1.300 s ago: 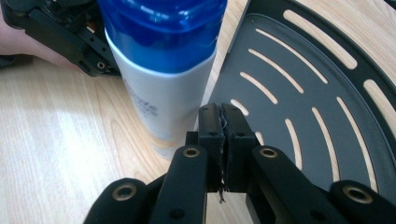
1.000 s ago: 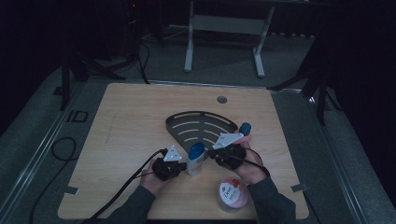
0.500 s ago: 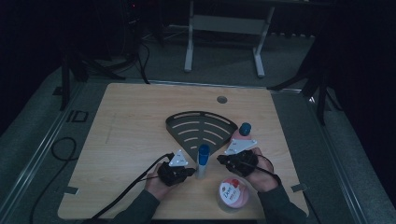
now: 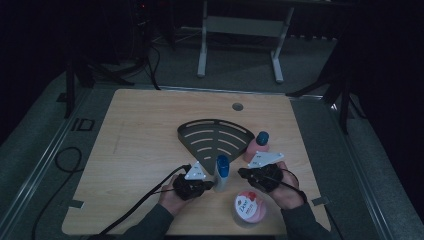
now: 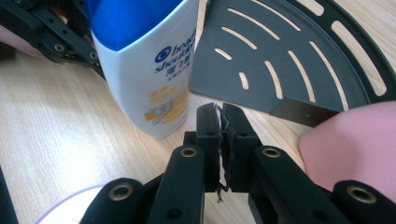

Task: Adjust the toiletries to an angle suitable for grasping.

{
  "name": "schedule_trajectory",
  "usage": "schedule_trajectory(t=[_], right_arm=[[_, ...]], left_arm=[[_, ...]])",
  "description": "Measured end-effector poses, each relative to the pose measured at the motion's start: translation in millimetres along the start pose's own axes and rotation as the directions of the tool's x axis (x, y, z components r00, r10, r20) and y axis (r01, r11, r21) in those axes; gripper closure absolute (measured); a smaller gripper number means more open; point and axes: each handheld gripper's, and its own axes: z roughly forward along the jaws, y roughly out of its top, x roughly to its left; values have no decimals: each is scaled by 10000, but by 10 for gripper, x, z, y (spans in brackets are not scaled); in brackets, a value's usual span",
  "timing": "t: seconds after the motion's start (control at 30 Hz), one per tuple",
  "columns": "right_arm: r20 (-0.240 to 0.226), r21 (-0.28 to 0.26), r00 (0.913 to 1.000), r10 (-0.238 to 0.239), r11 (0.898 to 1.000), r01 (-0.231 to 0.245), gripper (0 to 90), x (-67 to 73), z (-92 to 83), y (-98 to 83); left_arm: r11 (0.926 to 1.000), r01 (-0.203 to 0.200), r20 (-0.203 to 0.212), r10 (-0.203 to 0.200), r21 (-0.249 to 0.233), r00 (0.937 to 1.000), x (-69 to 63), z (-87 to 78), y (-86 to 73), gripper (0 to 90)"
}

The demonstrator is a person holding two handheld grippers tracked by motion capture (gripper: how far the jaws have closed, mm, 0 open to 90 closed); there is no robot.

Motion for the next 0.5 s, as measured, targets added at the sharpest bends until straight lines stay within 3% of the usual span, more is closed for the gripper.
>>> schedule_trajectory(t=[0.27,0.5], right_arm=[[142,64,9998,147,9999,-148,860,-40,-58,-86],[235,-28,9991,362,9993,-361,859,-60,-135,-160]], left_arm=[[9998,173,100,-173,-16,9998,-1,123,51,889],[9999,-134,14,134,84,9999,-11,230,147,889]])
